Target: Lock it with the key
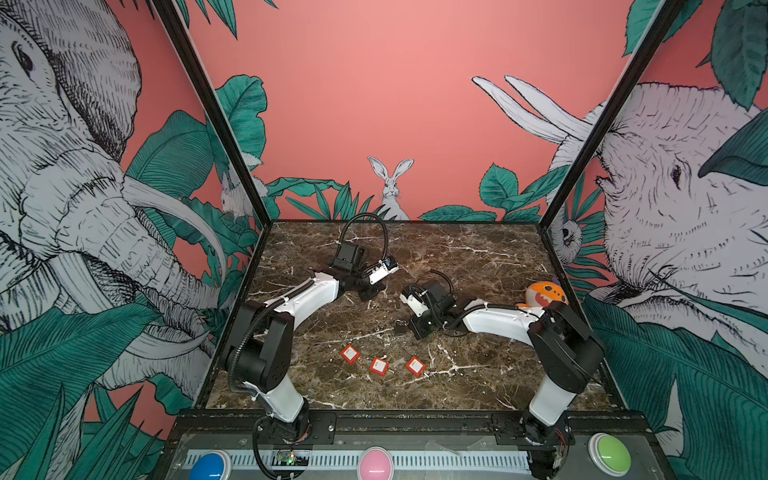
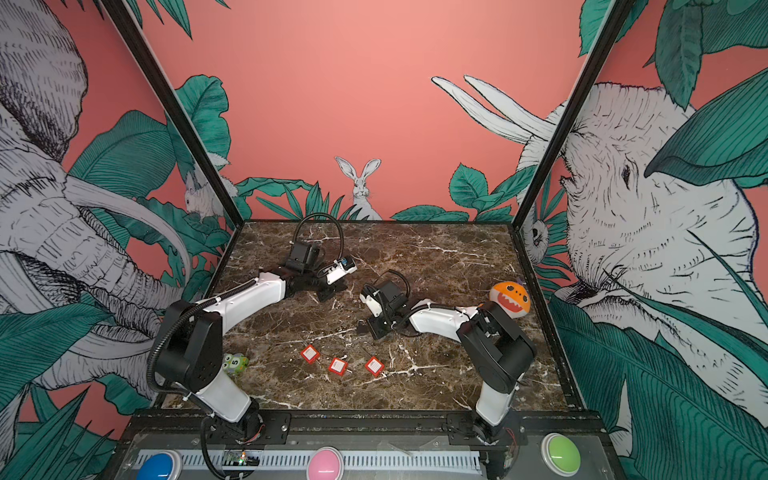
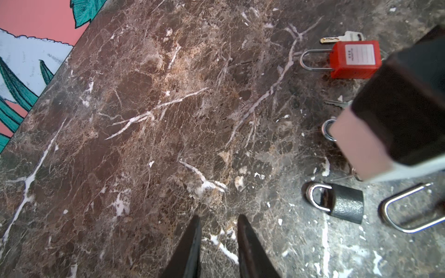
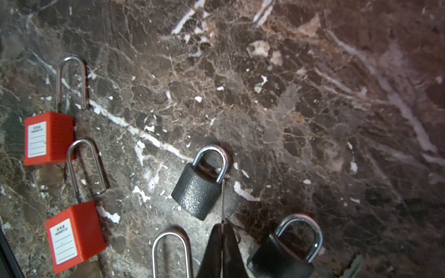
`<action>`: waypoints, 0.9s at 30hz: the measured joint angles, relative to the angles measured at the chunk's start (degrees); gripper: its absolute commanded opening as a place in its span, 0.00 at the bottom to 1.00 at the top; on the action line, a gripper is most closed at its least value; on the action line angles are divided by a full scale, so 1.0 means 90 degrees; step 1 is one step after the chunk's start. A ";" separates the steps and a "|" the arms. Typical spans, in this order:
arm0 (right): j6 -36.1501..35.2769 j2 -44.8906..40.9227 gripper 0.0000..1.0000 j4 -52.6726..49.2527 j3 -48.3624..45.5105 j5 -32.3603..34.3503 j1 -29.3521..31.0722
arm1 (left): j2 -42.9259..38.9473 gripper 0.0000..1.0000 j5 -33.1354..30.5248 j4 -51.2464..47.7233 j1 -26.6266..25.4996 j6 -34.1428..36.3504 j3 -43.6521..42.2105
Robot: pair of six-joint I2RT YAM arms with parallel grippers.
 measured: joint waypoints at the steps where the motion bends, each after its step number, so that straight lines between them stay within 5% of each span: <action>1: 0.0022 0.0010 0.00 -0.0007 0.0002 0.0032 0.0000 | 0.0000 0.28 0.0000 0.0012 -0.0002 0.0000 -0.0019; 12: 0.0160 0.0296 0.05 -0.0170 0.0211 0.0233 0.0017 | -0.0267 0.25 -0.0022 0.0291 0.0015 -0.0204 -0.0206; 19: 0.0129 0.0243 0.30 -0.0124 0.0192 0.0517 0.0090 | -0.0420 0.24 0.0369 0.0585 0.0148 -0.0544 -0.0267; 27: -0.0306 -0.0194 0.39 0.0308 0.0029 0.0563 0.0197 | -0.0831 0.27 0.0578 0.1236 0.0168 -0.0709 -0.0571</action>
